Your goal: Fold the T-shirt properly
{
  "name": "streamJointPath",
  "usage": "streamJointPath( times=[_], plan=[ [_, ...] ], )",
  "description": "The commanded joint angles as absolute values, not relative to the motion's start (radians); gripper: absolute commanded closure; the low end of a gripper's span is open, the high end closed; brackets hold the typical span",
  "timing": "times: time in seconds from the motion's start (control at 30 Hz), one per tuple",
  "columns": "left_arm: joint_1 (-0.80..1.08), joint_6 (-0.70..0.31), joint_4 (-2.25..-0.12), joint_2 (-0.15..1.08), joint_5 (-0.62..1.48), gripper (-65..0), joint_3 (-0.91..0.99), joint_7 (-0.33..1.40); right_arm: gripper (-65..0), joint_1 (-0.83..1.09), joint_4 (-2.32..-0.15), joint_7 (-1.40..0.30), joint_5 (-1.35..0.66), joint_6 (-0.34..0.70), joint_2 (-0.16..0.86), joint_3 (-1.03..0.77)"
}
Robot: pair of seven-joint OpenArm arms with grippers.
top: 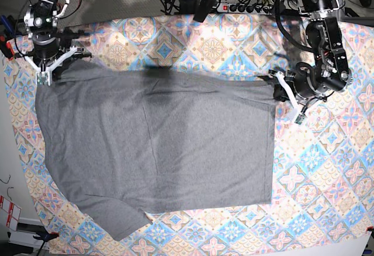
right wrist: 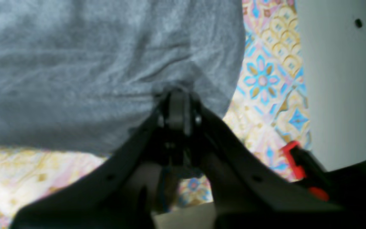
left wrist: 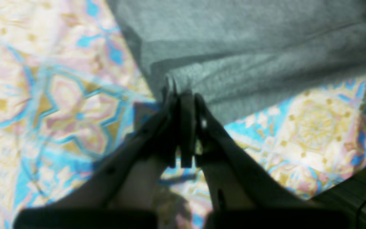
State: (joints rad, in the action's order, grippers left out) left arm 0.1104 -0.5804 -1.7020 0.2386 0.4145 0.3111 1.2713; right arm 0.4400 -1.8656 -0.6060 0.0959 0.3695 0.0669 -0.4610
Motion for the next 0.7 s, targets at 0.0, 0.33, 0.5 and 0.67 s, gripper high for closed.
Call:
streamJointPath(
  times=[0.0,0.33,0.5,0.67],
  plan=[
    [0.085,-0.579,-1.718,0.252,0.418,0.0,0.318,1.262,-0.7,0.421,-1.885,-0.591,0.111,0.36,0.079,-0.467],
    [-0.028,-0.575,-1.558,0.255,0.381,0.0,0.314,1.267,-0.9,0.245,-1.879,-0.76,0.125,0.361,0.097,-0.466],
    [-0.05,-0.575,-1.526,0.254,0.349,0.0,0.314,1.265,-0.9,0.148,-1.868,-0.858,0.125,0.361,0.147,-0.406],
    [-0.077,-0.575,-1.504,0.252,0.286,0.0,0.315,1.265,-0.8,0.05,-1.785,-0.917,0.125,0.36,0.177,-0.38]
  ],
)
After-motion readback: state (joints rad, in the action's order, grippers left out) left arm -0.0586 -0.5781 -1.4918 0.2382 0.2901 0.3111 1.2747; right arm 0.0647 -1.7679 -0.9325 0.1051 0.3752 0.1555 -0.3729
